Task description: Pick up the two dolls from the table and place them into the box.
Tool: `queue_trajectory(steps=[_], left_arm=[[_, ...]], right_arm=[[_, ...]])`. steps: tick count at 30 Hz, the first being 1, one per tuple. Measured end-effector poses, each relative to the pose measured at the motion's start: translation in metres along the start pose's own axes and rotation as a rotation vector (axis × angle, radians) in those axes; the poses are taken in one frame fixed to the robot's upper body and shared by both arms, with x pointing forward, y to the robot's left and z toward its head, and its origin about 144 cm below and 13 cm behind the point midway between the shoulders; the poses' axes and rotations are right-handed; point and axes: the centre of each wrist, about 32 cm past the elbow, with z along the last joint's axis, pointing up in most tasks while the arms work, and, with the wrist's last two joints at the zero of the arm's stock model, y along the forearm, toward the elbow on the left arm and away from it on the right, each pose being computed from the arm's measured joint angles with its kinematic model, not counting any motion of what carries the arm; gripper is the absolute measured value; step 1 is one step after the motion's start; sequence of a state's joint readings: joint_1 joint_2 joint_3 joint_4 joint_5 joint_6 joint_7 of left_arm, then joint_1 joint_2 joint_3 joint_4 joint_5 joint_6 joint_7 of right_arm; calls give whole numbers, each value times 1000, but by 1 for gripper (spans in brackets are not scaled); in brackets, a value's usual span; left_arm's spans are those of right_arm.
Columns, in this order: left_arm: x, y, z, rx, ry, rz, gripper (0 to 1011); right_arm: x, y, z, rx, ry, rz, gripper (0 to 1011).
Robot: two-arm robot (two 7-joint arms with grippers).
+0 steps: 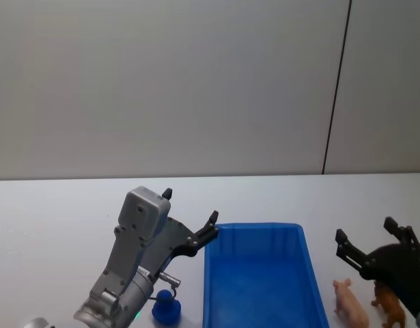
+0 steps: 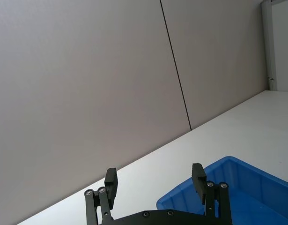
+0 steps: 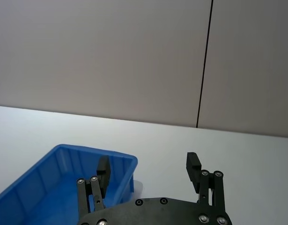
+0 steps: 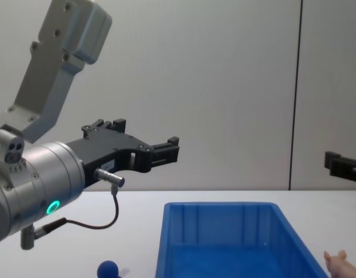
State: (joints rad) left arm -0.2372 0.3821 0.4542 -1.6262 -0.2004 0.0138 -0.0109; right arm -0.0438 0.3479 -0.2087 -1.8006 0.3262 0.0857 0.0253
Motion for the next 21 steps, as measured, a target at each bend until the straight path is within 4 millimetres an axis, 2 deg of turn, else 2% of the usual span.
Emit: queue_trajectory(steps=[14,21], left_arm=[[0,0,0,0,0,0,1002],[0,0,0,0,0,0,1002]], right_arm=[[10,-12,-5,-97,22,-63,1001],[17,-17,-14,-158,25,-91,1001]])
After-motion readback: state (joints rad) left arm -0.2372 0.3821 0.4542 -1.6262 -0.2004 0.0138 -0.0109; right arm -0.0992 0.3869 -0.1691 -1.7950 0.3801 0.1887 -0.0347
